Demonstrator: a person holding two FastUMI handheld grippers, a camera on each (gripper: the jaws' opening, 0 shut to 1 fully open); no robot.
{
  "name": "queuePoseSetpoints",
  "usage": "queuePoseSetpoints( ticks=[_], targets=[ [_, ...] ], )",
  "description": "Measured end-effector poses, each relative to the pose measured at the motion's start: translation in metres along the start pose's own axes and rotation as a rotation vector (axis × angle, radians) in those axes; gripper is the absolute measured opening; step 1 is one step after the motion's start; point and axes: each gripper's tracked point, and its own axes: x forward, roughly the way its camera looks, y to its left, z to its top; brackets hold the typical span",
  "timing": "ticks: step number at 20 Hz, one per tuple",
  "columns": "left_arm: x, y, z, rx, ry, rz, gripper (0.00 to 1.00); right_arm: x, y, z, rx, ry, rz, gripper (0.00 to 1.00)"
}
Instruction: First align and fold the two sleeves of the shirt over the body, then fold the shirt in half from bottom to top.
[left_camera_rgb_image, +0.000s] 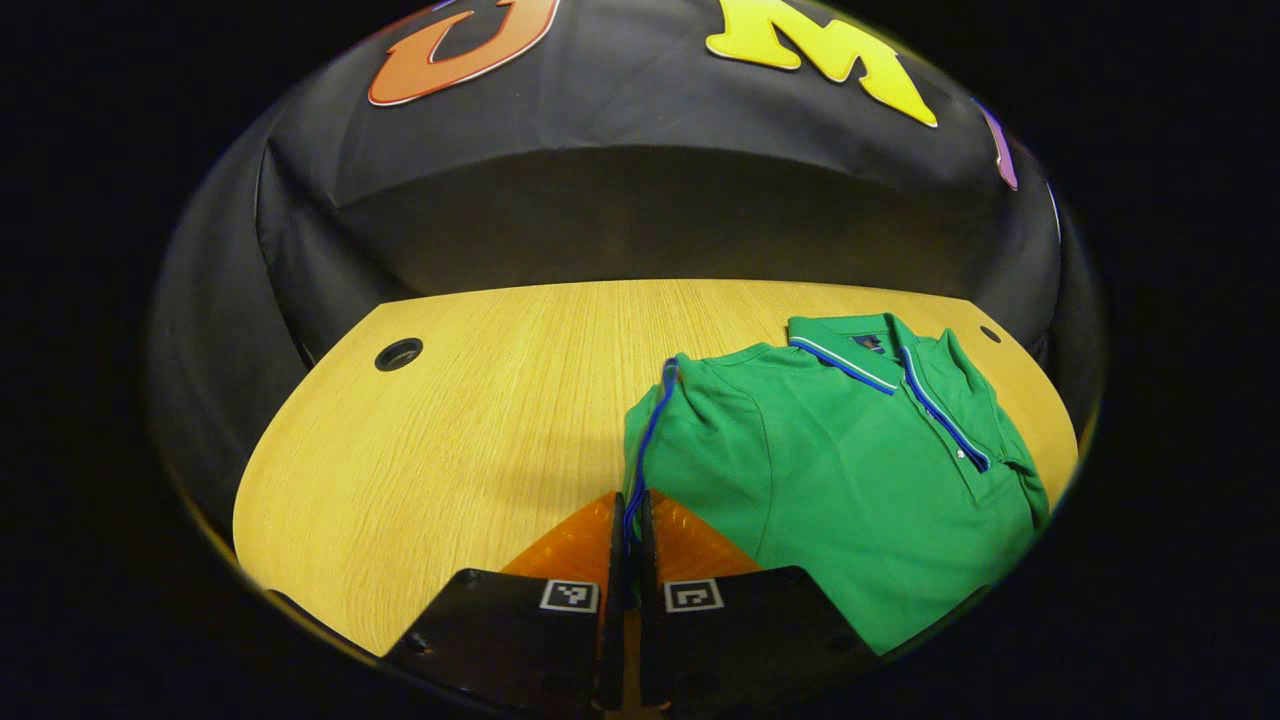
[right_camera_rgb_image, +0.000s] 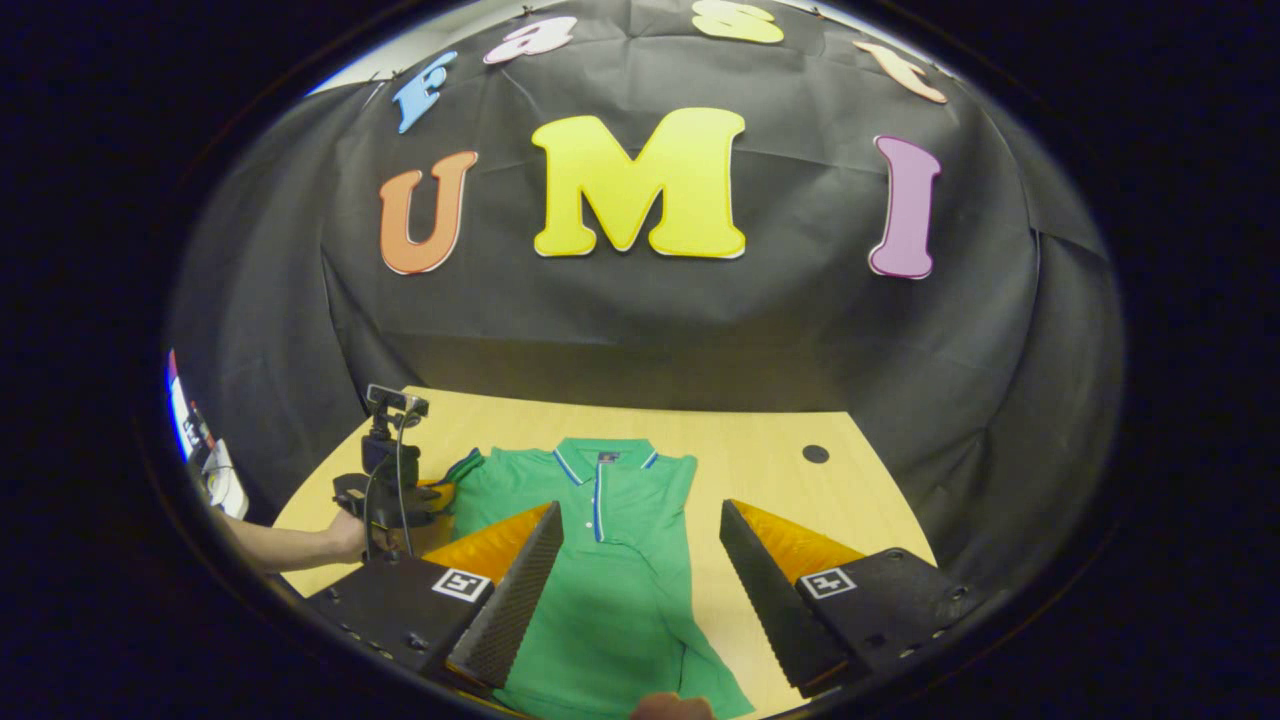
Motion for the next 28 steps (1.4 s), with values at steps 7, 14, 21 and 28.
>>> queuePoseSetpoints(
  ticks=[7, 14, 21, 28],
  targets=[
    [-0.025, -0.024, 0.029, -0.063, -0.003, -0.034, 0.03, -0.006, -0.011, 0.011, -0.001, -0.045, -0.014, 0.94],
    [-0.046, -0.122, 0.089, -0.099, -0.064, -0.16, 0.03, -0.024, -0.047, 0.011, 0.056, -0.073, -0.053, 0.93],
    [-0.025, -0.209, 0.072, -0.079, 0.029, -0.203, 0.05, -0.039, -0.093, -0.003, 0.099, -0.065, -0.121, 0.96],
    [-0.041, -0.204, 0.089, -0.025, -0.053, -0.124, 1.0, -0.032, -0.11, -0.008, 0.083, -0.064, -0.137, 0.96]
  ],
)
